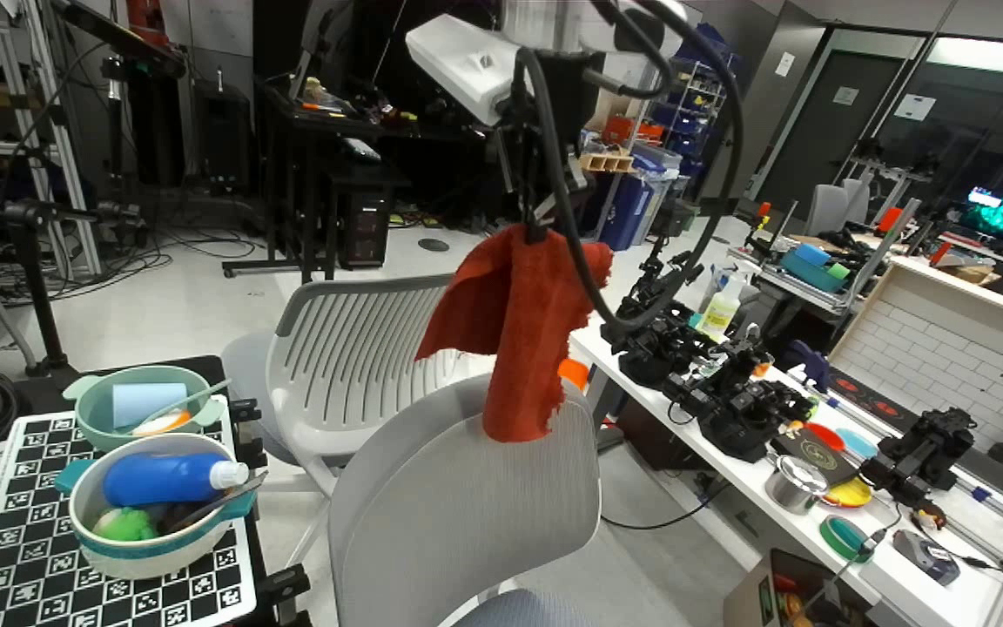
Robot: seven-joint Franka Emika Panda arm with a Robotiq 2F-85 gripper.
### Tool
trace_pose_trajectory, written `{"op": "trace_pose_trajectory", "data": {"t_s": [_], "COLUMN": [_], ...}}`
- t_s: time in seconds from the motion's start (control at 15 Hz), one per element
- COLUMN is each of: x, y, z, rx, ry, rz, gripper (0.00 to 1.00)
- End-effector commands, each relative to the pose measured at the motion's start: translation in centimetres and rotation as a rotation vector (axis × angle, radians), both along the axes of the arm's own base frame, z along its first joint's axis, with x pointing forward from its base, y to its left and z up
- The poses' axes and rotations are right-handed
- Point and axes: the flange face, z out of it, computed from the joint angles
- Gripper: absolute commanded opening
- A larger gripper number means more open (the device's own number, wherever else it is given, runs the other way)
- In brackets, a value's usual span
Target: Move the orange towel to the backrest of the chair on the left then return it to the backrest of the chair on the right.
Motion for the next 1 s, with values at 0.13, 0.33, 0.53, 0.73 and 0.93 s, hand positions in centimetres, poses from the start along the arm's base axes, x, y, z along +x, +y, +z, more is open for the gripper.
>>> {"op": "trace_pose_trajectory", "data": {"t_s": [0.13, 0.33, 0.53, 0.73, 0.93], "x": [-0.9, -1.4, -1.6, -1.7, -1.6], "y": [4.0, 5.7, 6.6, 6.8, 6.3], "z": [-2.9, -3.7, -4.3, -4.7, -5.1], "rx": [-0.031, -0.042, -0.049, -0.053, -0.055], "ry": [0.045, 0.063, 0.073, 0.08, 0.086], "rz": [0.072, 0.108, 0.131, 0.14, 0.138], "gripper": [0.02, 0.02, 0.02, 0.02, 0.02]}}
